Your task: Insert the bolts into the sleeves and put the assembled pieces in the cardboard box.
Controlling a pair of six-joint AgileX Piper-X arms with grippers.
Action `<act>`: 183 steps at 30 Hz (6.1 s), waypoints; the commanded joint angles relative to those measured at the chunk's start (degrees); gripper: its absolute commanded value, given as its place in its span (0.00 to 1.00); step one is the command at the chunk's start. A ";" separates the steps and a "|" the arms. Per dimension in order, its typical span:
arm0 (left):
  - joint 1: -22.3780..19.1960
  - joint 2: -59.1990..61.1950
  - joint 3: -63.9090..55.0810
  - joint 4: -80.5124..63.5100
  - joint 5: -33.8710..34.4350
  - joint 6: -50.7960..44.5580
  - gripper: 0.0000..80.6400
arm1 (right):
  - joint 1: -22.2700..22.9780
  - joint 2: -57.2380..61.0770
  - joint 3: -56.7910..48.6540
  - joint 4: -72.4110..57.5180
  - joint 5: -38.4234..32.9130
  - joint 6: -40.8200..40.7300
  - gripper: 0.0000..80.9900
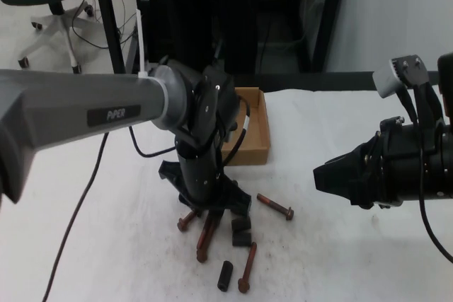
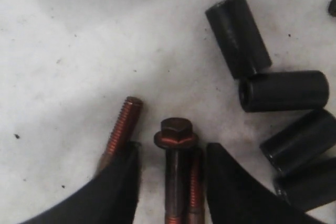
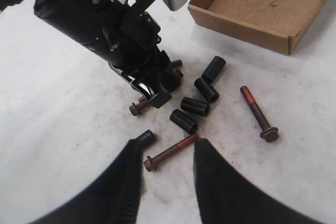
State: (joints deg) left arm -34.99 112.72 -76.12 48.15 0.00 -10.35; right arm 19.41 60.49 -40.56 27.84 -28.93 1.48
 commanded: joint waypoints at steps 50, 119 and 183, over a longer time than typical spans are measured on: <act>0.12 0.96 -8.02 11.37 -2.84 13.43 0.51 | -0.09 -0.09 -0.39 3.24 0.06 -0.73 0.39; 0.12 1.06 -3.32 6.65 -1.56 21.07 0.36 | -0.09 -0.09 -0.39 3.24 0.11 -1.48 0.39; 6.86 1.39 -0.01 3.69 -13.99 19.33 0.36 | -0.09 -0.09 -0.39 3.24 0.35 -1.48 0.39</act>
State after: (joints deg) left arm -30.95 113.93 -76.80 51.60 -11.27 8.61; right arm 19.41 60.49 -40.56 30.89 -28.45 0.47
